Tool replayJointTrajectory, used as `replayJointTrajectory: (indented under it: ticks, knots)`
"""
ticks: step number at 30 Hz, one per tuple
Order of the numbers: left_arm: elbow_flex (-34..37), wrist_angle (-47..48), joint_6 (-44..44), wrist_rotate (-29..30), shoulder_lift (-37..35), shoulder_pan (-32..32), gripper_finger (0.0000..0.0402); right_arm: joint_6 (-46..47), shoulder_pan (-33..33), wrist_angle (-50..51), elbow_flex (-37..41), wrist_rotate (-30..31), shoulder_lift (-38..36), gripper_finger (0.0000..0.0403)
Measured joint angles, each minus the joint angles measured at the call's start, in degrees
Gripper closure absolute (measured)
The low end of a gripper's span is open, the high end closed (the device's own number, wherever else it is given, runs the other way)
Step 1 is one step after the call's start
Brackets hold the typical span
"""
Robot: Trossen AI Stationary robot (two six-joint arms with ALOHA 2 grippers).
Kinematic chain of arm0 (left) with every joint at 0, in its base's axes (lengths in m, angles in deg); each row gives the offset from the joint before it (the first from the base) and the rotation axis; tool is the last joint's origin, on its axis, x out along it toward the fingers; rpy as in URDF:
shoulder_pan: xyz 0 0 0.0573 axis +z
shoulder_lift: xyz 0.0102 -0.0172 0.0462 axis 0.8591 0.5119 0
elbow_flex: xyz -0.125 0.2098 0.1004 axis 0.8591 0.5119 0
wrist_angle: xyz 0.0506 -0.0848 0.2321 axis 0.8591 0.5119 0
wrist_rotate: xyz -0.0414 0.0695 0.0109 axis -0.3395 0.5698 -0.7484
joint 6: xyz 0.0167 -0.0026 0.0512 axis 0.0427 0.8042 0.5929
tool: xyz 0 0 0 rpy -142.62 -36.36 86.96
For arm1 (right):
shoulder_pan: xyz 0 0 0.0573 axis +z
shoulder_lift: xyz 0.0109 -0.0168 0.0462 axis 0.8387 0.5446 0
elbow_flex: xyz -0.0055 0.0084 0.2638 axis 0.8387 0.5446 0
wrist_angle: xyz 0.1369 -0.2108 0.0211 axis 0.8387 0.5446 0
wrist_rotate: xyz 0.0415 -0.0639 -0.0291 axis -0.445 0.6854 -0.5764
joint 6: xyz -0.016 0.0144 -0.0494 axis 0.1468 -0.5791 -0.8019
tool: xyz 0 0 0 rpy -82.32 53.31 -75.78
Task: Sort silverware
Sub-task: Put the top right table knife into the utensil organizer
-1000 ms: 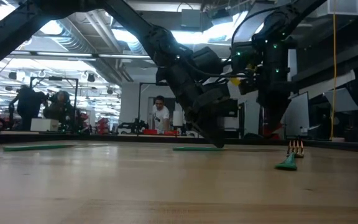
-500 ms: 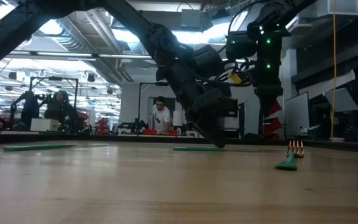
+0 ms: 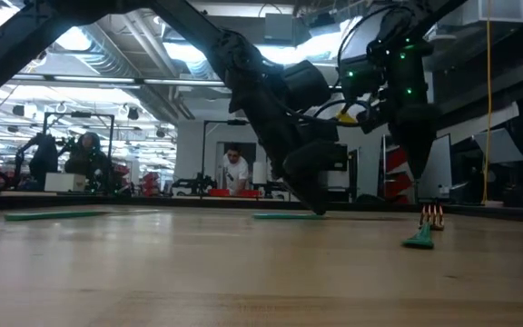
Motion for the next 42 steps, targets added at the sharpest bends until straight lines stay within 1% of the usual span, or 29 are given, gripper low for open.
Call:
replayJointTrajectory:
  ticks: [6, 10, 14, 21, 29, 33, 39, 42]
  knots:
    - [0.04, 2.78, 0.74, 1.36, -0.68, -0.22, 0.0401, -0.04, -0.02, -4.00, 4.48, -0.81, 0.00, 0.0334]
    - [0.06, 2.79, 0.78, 1.37, -0.71, -0.29, 0.0401, -0.01, -0.02, -7.22, 6.26, -0.91, 0.00, 0.0334]
    - [0.02, 3.33, 0.89, 1.40, -0.79, -0.35, 0.0401, -0.37, -0.02, -10.77, 6.95, -0.89, 0.00, 0.0334]
    - [0.37, 11.07, 0.60, 1.77, -3.82, -0.71, 0.0401, -1.52, -0.02, -17.80, 6.97, -0.88, 0.00, 0.0333]
    - [0.30, 14.70, 0.86, 1.76, -4.97, -1.63, 0.0400, -1.52, -0.02, -22.35, 6.97, -0.91, 0.00, 0.0333]
    - [0.28, 15.22, 4.62, 1.64, -4.97, -2.20, 0.0381, -1.54, -0.02, -22.24, 6.97, -0.91, 0.00, 0.0333]
    - [0.24, 14.91, 8.05, 2.23, -4.77, -2.54, 0.0318, -1.54, -0.02, -23.07, 6.97, -1.01, 0.00, 0.0333]
    - [0.24, 14.74, 7.66, 4.00, -4.68, -2.36, 0.0296, -1.54, -0.02, -24.39, 6.97, -4.23, 0.00, 0.0333]
